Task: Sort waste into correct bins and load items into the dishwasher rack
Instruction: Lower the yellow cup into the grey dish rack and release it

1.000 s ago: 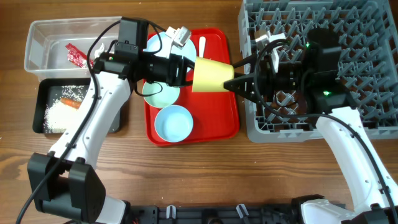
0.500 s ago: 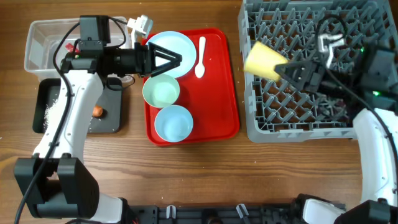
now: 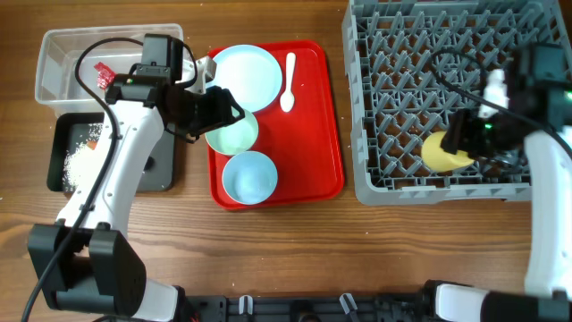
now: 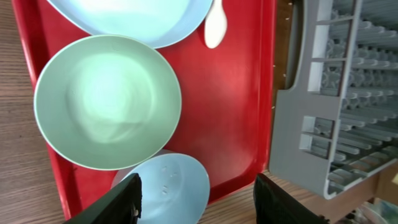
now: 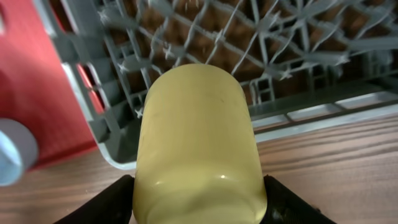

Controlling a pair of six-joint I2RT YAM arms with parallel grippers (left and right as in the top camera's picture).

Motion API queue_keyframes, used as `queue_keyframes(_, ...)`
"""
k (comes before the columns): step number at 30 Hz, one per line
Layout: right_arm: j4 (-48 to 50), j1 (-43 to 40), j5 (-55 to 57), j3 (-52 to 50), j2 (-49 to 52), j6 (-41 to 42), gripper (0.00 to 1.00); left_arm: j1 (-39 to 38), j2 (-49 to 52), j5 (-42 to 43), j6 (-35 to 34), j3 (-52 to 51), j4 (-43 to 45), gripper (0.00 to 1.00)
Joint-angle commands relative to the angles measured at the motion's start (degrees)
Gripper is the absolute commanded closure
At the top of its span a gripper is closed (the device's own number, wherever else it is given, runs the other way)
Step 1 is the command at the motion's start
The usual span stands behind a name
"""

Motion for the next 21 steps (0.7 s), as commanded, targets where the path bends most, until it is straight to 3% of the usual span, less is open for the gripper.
queue_keyframes(1, -0.13, 3.58, 3.26, 0.17, 6.58, 2.73, 0.64, -0.59, -0.04, -3.04, 0.5, 0.35, -0.24, 0.43)
queue_keyframes(4, 0.26, 5.44, 2.84, 0.09, 11.52, 2.73, 0.64, -0.59, -0.04, -3.04, 0.5, 0.35, -0.52, 0.43)
queue_keyframes(7, 2.14, 6.16, 2.84, -1.99, 13.64, 2.8, 0.57, -0.59, -0.04, -3.04, 0.5, 0.33, -0.74, 0.43)
queue_keyframes(8, 2.89, 6.16, 2.84, -3.08, 13.68, 2.86, 0.52, -0.59, -0.04, -3.04, 0.5, 0.35, -0.92, 0.43)
queue_keyframes(9, 3.78, 6.16, 2.84, -4.46, 13.68, 2.95, 0.38, -0.59, -0.04, -3.04, 0.5, 0.35, -0.94, 0.43)
queue_keyframes(10, 4.09, 6.16, 2.84, -4.92, 13.68, 2.97, 0.31, -0.59, -0.04, -3.04, 0.5, 0.33, -0.94, 0.43)
queue_keyframes(15, 4.5, 6.16, 2.82, -4.9, 13.68, 2.95, 0.17, -0.59, -0.04, -3.02, 0.5, 0.33, -1.09, 0.43)
queue_keyframes(18, 4.74, 6.16, 1.44, -3.96, 13.66, 2.75, 0.16, -0.59, -0.04, -3.04, 0.5, 0.35, -1.11, 0.43)
queue_keyframes(21, 3.58, 6.16, -1.25, 3.69, 12.96, 1.49, 0.17, -0.59, -0.04, -3.04, 0.5, 0.35, -1.14, 0.43)
